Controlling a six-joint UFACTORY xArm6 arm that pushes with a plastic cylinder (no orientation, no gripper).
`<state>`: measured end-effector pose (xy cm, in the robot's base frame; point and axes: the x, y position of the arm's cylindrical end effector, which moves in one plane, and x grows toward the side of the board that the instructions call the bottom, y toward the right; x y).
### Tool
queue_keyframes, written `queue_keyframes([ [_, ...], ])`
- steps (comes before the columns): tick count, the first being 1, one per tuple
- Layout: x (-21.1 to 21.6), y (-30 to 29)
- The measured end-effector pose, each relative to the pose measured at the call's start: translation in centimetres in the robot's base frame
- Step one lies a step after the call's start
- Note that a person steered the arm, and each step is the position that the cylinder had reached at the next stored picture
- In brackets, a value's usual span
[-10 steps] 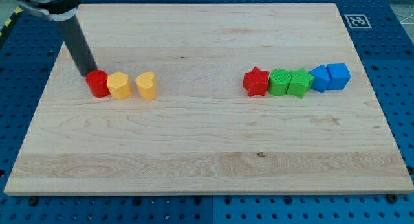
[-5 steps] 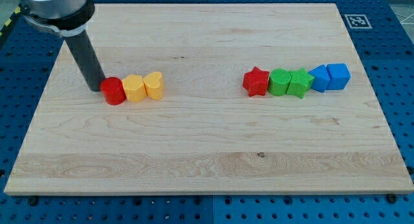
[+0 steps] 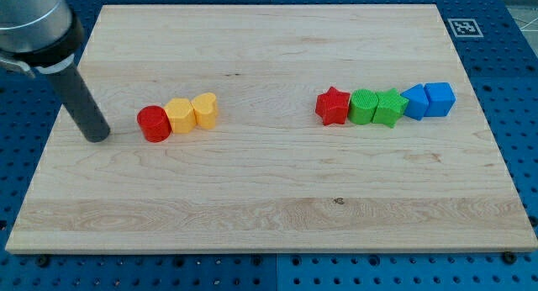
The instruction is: Move the group of blocks towards red star
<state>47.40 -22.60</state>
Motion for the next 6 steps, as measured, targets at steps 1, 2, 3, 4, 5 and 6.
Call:
queue_keyframes([
  [1, 0.0, 2.3],
  [2, 0.0, 3.5],
  [3, -0.3, 5.3],
  [4, -1.4, 7.3],
  [5, -2.9, 9.7],
  [6, -4.1, 12.1],
])
